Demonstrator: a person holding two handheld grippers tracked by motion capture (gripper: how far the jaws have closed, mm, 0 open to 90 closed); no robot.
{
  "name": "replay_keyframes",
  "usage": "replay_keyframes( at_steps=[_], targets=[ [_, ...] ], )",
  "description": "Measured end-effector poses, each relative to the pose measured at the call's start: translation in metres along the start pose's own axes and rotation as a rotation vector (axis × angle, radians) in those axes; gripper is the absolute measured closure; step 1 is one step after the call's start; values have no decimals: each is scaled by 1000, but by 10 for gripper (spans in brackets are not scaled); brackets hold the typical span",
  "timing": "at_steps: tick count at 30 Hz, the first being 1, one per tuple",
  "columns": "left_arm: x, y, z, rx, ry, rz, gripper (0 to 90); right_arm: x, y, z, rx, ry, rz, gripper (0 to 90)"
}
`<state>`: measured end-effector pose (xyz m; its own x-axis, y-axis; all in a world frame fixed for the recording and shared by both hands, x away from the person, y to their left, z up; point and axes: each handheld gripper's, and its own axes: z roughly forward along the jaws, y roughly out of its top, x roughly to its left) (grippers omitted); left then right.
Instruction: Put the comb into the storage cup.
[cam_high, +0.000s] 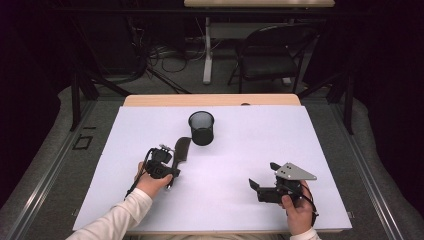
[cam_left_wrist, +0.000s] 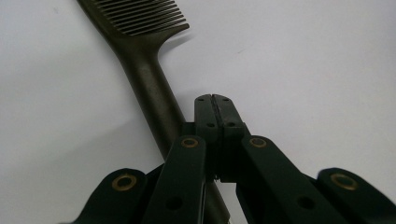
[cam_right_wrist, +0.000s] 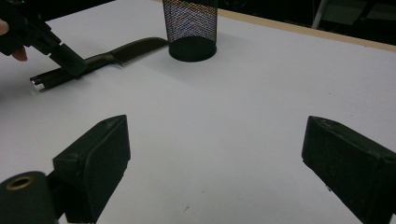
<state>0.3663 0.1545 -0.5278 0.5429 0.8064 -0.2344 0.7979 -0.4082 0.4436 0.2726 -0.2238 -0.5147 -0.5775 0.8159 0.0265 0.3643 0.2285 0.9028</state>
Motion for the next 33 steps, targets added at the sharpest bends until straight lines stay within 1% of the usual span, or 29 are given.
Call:
replay_keyframes(
  at_steps=[2, 6, 10, 15, 21, 23, 27, 28, 29, 30, 32, 33],
  targets=[
    [0, 1, -2, 0, 4, 2, 900, 0, 0, 0, -1, -1, 0, 78],
    [1, 2, -7, -5, 15, -10, 882, 0, 0, 0, 0, 0, 0, 78],
    [2, 4, -13, -9, 40, -16, 848, 0, 0, 0, 1, -1, -1, 79],
    [4, 5, -18, -6, 67, -51, 760, 0, 0, 0, 2, -1, 2, 79],
    [7, 7, -21, -4, 85, -70, 667, 0, 0, 0, 1, -2, 2, 82],
    [8, 8, -20, 9, 95, -85, 614, 0, 0, 0, 1, -2, 0, 83],
    [10, 9, -19, 12, 113, -93, 538, 0, 0, 0, 2, -1, -1, 84],
    [10, 10, -19, 15, 102, -116, 502, 0, 0, 0, 3, -1, -1, 84],
    [12, 10, -18, 22, 91, -135, 423, 0, 0, 0, 3, -2, 0, 84],
    [13, 10, -18, 22, 85, -138, 407, -1, 0, 0, 3, -1, 0, 85],
    [13, 11, -18, 18, 102, -137, 402, 0, 0, 1, 0, 0, 1, 86],
    [14, 11, -18, 20, 95, -143, 382, 0, 0, 1, 1, 0, -1, 87]
  ],
)
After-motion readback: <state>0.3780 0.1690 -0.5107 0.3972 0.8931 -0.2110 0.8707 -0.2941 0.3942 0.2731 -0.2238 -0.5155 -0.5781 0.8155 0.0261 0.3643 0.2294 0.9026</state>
